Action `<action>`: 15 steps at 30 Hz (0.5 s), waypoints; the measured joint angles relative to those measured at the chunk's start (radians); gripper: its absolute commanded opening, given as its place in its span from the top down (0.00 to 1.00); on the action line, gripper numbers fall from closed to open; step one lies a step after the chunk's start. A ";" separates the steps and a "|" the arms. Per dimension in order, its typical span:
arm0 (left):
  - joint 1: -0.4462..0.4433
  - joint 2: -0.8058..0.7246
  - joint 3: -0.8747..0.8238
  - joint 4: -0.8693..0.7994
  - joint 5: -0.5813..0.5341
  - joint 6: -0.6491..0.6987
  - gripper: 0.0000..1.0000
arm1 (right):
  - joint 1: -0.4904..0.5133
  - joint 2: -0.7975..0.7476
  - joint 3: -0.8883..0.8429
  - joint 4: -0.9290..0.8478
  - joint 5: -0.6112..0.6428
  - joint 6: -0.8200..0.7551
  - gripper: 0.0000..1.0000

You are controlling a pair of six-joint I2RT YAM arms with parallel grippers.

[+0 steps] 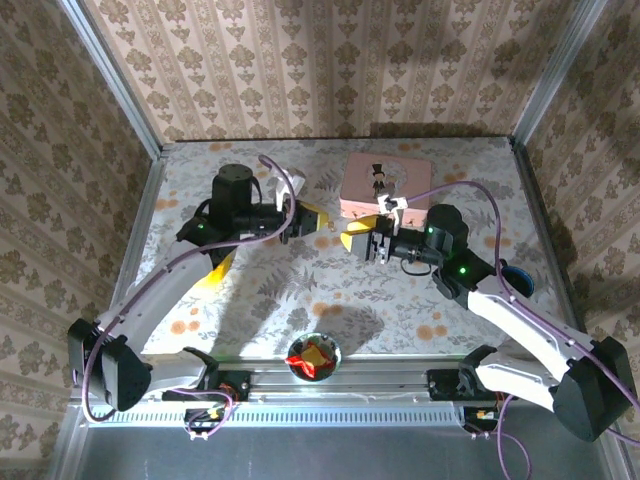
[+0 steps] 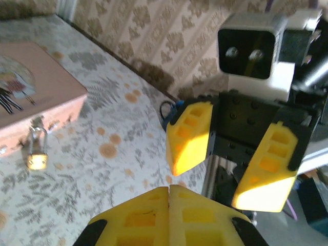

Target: Unlock a padlock with a key

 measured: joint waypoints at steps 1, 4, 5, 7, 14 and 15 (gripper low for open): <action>-0.002 0.001 0.001 -0.024 0.010 0.012 1.00 | 0.009 0.006 0.014 -0.006 -0.016 -0.015 0.54; -0.005 0.003 0.005 -0.070 0.035 0.040 1.00 | 0.032 0.036 0.068 -0.030 -0.040 -0.060 0.55; -0.006 0.003 0.006 -0.081 0.042 0.046 1.00 | 0.038 0.047 0.084 -0.034 -0.045 -0.070 0.56; -0.010 0.003 0.007 -0.096 0.052 0.056 1.00 | 0.045 0.066 0.102 -0.042 -0.055 -0.089 0.56; -0.017 0.003 0.008 -0.119 0.081 0.074 1.00 | 0.045 0.100 0.108 -0.071 -0.061 -0.121 0.58; -0.017 0.002 0.008 -0.119 0.084 0.076 1.00 | 0.045 0.101 0.108 -0.074 -0.061 -0.124 0.58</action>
